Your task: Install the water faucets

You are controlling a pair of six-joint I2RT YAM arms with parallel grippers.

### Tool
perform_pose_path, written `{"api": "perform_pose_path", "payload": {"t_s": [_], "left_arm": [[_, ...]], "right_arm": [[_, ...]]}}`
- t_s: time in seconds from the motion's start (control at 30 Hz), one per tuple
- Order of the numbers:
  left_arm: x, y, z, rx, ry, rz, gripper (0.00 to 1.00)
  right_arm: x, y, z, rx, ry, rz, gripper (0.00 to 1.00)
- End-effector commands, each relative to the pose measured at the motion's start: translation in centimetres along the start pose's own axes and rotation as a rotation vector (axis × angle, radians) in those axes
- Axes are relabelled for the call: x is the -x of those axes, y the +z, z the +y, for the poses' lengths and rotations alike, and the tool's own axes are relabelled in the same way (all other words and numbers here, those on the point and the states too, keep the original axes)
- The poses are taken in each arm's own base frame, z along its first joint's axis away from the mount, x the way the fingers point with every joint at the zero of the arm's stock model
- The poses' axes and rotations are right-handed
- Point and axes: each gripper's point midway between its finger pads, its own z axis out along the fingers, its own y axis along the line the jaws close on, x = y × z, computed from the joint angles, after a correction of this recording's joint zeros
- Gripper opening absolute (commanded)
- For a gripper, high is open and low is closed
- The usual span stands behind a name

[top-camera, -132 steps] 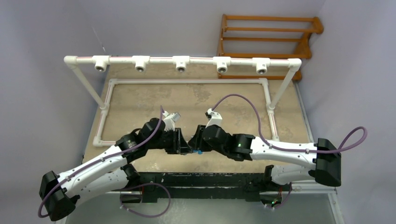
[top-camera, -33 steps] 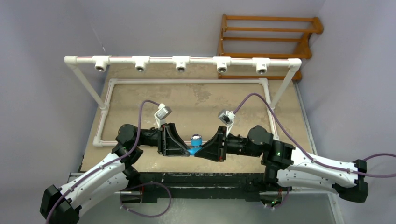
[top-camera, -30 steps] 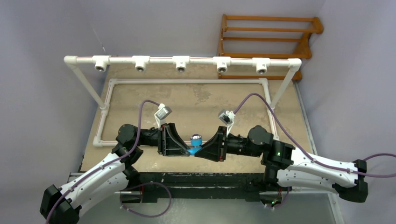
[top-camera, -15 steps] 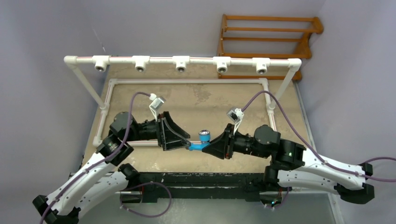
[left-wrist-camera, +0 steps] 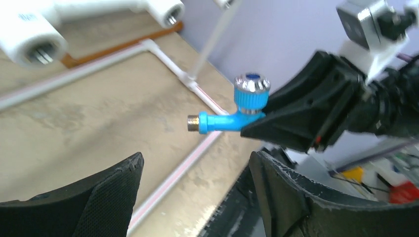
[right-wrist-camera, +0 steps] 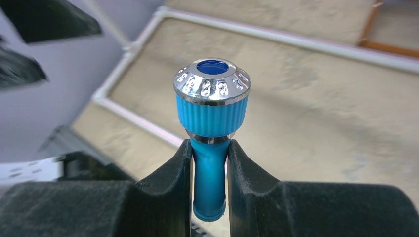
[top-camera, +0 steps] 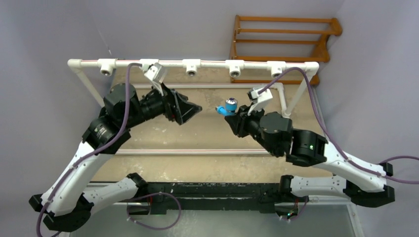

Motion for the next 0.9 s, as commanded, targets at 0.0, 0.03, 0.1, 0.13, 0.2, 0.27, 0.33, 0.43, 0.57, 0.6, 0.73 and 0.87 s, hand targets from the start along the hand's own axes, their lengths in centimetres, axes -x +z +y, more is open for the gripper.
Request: {"api": "perform_pose_path", "payload": {"t_s": [0.0,0.03,0.1,0.13,0.2,0.27,0.33,0.43,0.57,0.6,0.73,0.87], "left_arm": [[5.5,0.5,2.0,0.159,0.165,-0.113,0.78],[6.6,0.9,2.3,0.184,0.188,-0.139,0.77],[8.8,1.6,3.1,0.238,0.235,-0.191,0.76],[9.6,2.1,3.4,0.255,0.258,-0.209,0.76],[11.3,2.8,5.0,0.34,0.316,-0.249,0.74],[12.4,3.8,6.7,0.424,0.363,-0.274,0.72],[13.3,4.2,8.0,0.492,0.402,-0.298,0.72],[14.4,5.0,9.7,0.576,0.451,-0.336,0.71],[15.2,5.8,12.2,0.7,0.509,-0.354,0.7],[15.3,6.0,12.8,0.729,0.523,-0.354,0.7],[14.9,7.0,15.0,0.8,0.546,-0.332,0.7],[13.4,8.5,17.5,0.814,0.513,-0.274,0.7]], "right_arm": [[3.5,0.5,-3.3,-0.202,-0.229,-0.119,0.0],[4.0,0.7,-3.3,-0.212,-0.269,-0.136,0.0],[5.2,0.9,-3.7,-0.259,-0.342,-0.173,0.0],[5.6,1.0,-4.1,-0.29,-0.383,-0.184,0.0],[6.6,0.8,-4.2,-0.307,-0.447,-0.197,0.0],[7.3,0.7,-4.0,-0.297,-0.517,-0.216,0.0],[7.2,0.6,-3.9,-0.298,-0.572,-0.227,0.0],[6.9,0.4,-3.2,-0.282,-0.675,-0.243,0.0],[6.5,-0.1,-2.7,-0.276,-0.835,-0.287,0.0],[6.5,-0.3,-3.0,-0.292,-0.865,-0.298,0.0],[7.2,-1.2,-4.3,-0.368,-0.878,-0.326,0.0],[7.3,-1.9,-5.9,-0.481,-0.913,-0.35,0.0]]}}
